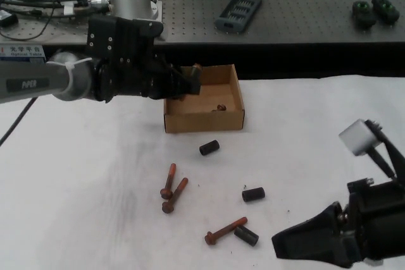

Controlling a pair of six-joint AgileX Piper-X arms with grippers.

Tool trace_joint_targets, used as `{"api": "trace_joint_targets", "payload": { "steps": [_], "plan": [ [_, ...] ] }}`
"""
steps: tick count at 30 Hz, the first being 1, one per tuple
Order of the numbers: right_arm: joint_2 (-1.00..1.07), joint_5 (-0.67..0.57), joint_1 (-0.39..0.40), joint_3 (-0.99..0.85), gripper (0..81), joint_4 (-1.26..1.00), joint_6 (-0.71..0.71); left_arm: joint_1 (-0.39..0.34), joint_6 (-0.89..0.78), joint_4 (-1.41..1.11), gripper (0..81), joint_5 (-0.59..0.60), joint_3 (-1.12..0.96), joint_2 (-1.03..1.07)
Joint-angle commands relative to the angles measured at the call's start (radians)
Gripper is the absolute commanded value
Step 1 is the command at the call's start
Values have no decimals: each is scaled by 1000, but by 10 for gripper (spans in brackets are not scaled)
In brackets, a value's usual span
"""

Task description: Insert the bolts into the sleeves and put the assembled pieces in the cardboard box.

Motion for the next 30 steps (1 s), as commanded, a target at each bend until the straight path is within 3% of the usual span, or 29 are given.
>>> {"api": "trace_joint_targets", "payload": {
  "steps": [1,5,7,9,12,13,19,25,30],
  "plan": [
    [-8,32,28,-7,22,6,-6,-5,46,78,2,-84,-20,-1],
    [-8,52,51,-7,22,6,-4,-8,100,126,4,-90,-20,-1],
    [-8,55,57,-7,22,4,-3,-11,100,127,43,-85,-20,-1],
    [-8,55,62,-7,22,5,-3,-10,100,127,154,-70,-22,-1],
    [-8,55,62,-7,22,5,-1,-14,60,127,452,-55,-31,-6],
    [-8,55,62,-7,22,5,-1,-13,41,127,496,-55,-31,-11],
    [-8,63,62,-7,22,5,-5,-13,101,148,373,23,-32,-67],
    [-8,123,51,-7,22,-45,-46,-30,482,417,371,-6,-32,-128],
    [-8,175,-10,-10,22,-254,61,-46,531,488,356,-41,-30,-121]
  ]
}}
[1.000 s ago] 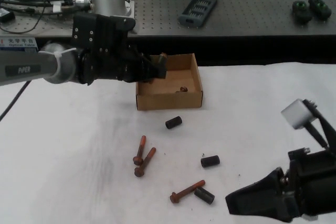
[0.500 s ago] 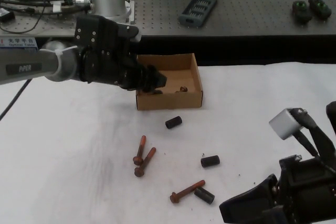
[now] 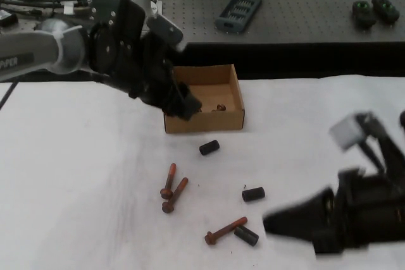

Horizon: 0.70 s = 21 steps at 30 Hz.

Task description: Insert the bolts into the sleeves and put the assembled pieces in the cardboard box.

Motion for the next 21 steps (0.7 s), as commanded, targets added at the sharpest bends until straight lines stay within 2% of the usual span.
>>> {"api": "trace_joint_targets", "payload": {
  "steps": [1,4,9,13,17,21],
  "plan": [
    [-8,24,-17,-10,22,-63,36,-20,79,56,356,-31,-4,-4],
    [-6,57,-84,-10,22,-193,131,-48,124,56,356,-85,-4,-5],
    [-6,57,-176,-25,22,-244,154,-100,149,58,356,-128,-10,24],
    [-6,4,-207,-25,22,-217,154,-130,169,84,353,-156,-14,48],
    [-6,1,-210,-25,22,-181,150,-148,217,162,282,-220,-30,57],
    [-6,-9,-210,-25,22,-181,150,-148,227,170,277,-233,-37,57]
  ]
}}
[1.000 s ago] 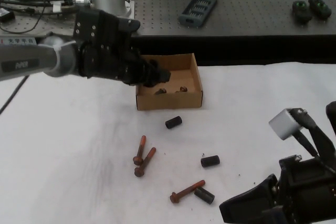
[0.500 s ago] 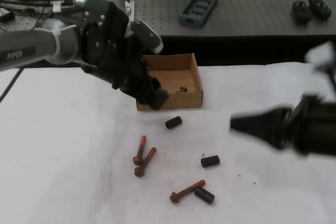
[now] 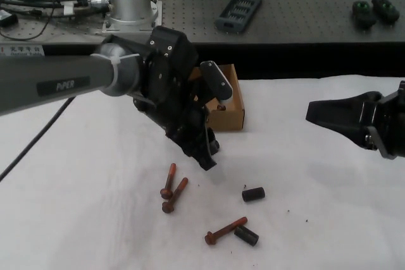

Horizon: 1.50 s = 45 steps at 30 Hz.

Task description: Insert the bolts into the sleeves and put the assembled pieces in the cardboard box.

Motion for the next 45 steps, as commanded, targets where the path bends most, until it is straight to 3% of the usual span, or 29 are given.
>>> {"api": "trace_joint_targets", "payload": {
  "steps": [1,16,45],
  "plan": [
    [-6,-26,-6,-12,22,6,-3,-2,20,2,277,-22,-20,1],
    [-6,-92,-6,-12,22,6,-3,-6,-4,90,281,-49,-121,61],
    [-6,-109,-6,-12,22,6,-7,-39,-25,123,276,-64,-155,90]
  ]
}}
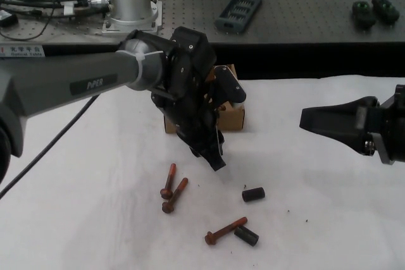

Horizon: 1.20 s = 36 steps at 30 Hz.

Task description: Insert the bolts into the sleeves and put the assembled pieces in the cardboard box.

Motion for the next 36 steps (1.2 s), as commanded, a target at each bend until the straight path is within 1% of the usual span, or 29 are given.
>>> {"api": "trace_joint_targets", "payload": {
  "steps": [1,4,5,9,11,14,17,19,22,26,29,33,36],
  "plan": [
    [-6,-14,-6,-12,22,-1,-7,-4,-26,-4,276,-8,-14,1],
    [-6,-27,-6,-12,22,-1,-7,-4,-48,5,272,-8,-15,8],
    [-6,-36,-6,-12,22,-1,-7,-4,-48,19,259,-8,-20,8],
    [-6,-48,-6,-12,22,-1,-7,-4,-39,44,167,-8,-35,8],
    [-6,-51,-6,-12,22,-1,-7,-4,-34,46,147,-8,-40,8],
    [-6,-56,-6,-12,22,-1,-7,-4,-34,48,153,-15,-50,8],
    [-6,-58,-8,-12,22,-1,-10,-4,-41,57,153,-85,-50,8],
    [-6,-58,-12,-12,22,-1,-25,4,-41,70,153,-107,-50,8],
    [-6,-58,-12,-12,22,7,-65,20,-76,78,153,-80,-50,8],
    [-6,-43,-12,-10,22,7,-75,48,-150,76,153,48,-50,8],
    [-6,-6,-12,-10,22,7,-90,57,-159,78,153,42,-50,8],
    [-6,39,-12,-10,22,7,-120,57,-47,83,153,39,-50,8],
    [-6,40,-12,-10,22,7,-120,54,-39,74,153,39,-50,8]
  ]
}}
